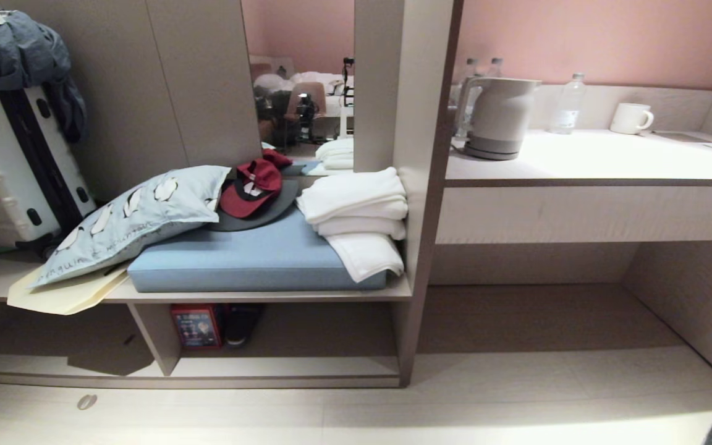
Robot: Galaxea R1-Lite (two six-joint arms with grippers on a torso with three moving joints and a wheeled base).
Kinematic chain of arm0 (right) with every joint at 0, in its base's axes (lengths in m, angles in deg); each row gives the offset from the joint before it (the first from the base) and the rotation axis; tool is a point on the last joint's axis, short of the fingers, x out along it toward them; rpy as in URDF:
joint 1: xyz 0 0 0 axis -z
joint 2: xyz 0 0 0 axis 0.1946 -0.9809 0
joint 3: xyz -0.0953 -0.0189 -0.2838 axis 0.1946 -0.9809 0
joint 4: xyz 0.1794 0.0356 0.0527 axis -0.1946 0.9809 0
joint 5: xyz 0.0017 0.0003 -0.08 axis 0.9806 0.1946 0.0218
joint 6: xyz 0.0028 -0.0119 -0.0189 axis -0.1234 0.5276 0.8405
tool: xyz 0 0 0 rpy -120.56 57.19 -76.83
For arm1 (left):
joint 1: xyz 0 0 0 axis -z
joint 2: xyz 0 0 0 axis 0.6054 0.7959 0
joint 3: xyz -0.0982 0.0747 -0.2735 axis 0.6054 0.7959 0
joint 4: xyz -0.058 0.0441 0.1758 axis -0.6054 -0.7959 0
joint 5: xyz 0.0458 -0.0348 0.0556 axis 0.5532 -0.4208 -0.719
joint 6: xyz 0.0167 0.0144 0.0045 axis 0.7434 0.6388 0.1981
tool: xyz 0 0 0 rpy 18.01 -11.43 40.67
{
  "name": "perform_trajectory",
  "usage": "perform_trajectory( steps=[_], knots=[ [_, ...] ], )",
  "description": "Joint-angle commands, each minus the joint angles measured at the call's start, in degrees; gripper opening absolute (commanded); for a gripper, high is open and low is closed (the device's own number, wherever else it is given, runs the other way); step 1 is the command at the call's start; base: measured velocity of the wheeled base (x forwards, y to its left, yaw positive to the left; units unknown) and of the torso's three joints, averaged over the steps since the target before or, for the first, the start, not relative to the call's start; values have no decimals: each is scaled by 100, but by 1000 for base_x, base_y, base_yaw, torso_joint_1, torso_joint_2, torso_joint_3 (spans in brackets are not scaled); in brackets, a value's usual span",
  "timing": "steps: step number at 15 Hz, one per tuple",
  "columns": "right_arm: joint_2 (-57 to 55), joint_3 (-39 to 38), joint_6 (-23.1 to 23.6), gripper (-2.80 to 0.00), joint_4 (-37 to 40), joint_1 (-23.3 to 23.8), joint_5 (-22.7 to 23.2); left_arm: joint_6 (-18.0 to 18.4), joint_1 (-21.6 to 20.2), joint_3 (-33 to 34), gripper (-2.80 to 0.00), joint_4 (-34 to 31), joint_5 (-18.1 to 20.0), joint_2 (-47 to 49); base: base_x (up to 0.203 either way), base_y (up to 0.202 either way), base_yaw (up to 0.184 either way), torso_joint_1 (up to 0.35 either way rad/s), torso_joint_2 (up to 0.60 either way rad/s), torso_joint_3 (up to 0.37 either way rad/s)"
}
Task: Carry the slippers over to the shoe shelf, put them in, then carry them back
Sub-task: Place the slippers into the shoe cabinet
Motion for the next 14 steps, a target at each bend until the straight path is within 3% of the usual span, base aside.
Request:
perform_trajectory(
  steps=[1, 14],
  knots=[
    [1, -1, 5, -280, 0, -2, 2, -2, -1, 0, -280, 2, 1, 0, 0, 193, -3, 2, 2, 2],
    [1, -1, 2, -280, 0, -2, 2, -2, -1, 0, -280, 2, 1, 0, 0, 195, -2, 3, 2, 3]
  ],
)
